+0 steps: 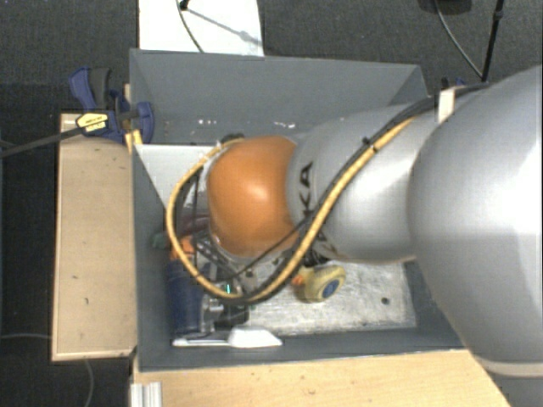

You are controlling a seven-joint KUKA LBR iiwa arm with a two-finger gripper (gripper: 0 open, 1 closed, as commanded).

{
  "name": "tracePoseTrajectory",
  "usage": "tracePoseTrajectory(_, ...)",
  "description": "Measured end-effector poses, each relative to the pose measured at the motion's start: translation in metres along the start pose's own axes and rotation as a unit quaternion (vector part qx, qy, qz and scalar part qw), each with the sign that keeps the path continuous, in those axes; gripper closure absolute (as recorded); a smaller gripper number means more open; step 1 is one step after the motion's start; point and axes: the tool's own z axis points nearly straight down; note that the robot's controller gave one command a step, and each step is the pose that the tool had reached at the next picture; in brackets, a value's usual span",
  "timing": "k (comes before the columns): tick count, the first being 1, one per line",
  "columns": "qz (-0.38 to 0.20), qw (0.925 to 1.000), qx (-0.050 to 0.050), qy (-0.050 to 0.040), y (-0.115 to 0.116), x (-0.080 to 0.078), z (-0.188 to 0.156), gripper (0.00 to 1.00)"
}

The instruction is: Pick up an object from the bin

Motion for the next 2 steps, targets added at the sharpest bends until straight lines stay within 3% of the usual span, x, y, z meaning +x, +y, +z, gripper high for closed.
tracePoseTrajectory(1,0.002,1.0,0.0,-0.001,-0.001,-0.001,-0.001,0.0)
tracePoseTrajectory(2,0.109,0.9938,-0.014,-0.0157,-0.042,-0.039,0.051,1.0)
